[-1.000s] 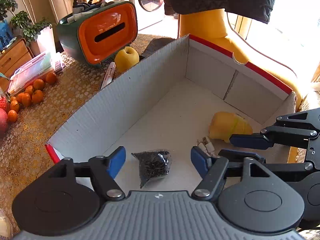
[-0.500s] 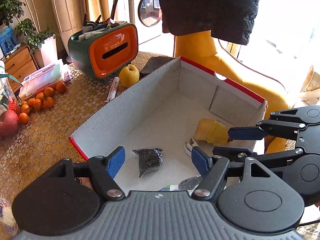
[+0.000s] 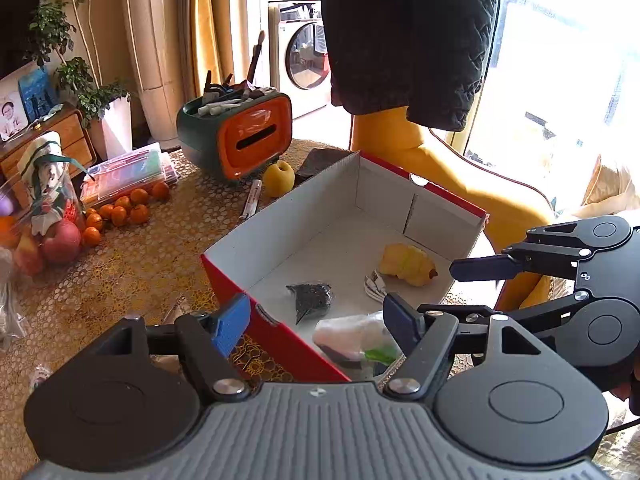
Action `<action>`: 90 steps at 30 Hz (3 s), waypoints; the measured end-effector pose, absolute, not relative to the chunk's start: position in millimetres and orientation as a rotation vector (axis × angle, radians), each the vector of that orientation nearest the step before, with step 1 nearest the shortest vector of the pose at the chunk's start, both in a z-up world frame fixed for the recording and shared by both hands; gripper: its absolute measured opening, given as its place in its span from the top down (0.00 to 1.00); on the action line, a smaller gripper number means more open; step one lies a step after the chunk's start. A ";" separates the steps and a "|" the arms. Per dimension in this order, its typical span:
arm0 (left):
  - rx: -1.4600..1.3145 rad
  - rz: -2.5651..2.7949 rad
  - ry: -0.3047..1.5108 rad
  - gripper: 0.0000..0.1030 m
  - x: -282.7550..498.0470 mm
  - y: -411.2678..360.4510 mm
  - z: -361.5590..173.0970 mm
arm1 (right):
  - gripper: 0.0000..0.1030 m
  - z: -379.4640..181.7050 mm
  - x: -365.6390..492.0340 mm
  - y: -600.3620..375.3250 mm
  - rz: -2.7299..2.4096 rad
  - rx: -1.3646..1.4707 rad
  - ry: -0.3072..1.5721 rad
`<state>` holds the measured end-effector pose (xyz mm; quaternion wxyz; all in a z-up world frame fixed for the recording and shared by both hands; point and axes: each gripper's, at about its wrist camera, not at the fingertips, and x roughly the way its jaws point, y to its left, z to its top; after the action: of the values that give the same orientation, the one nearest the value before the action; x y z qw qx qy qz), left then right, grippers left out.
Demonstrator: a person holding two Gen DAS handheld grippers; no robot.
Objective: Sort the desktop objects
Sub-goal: 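Withdraw both tools from the box back over the table, then grasp the blueberry bread bag with the left gripper while the right grasps the silver snack bag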
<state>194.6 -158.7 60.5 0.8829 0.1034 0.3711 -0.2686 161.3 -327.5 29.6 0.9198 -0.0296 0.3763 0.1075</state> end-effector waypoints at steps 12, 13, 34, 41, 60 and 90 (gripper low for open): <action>0.178 -0.476 0.745 0.27 154.6 -75.0 79.7 | 0.37 50.1 136.8 -276.5 0.280 -0.090 0.737; 0.175 -0.464 0.742 0.26 152.4 -67.4 80.8 | 0.36 50.9 136.2 -271.8 0.285 -0.093 0.735; 0.064 -0.212 0.775 0.00 173.1 52.7 29.8 | 0.23 16.4 154.6 -185.3 0.362 -0.154 0.772; 0.016 -0.153 0.805 0.00 197.8 78.2 5.9 | 0.23 -4.6 179.0 -166.4 0.369 -0.165 0.815; -0.004 -0.079 0.879 0.00 278.1 124.1 -52.7 | 0.23 -54.7 273.2 -135.3 0.354 -0.190 0.899; -0.253 0.038 1.108 0.01 353.0 130.2 -100.4 | 0.26 -89.7 311.8 -124.8 0.321 -0.251 0.932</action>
<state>353.0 130.2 -100.4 0.8428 -0.1196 0.5245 0.0181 311.8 -124.8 -89.7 0.8734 -0.1202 0.4463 0.1535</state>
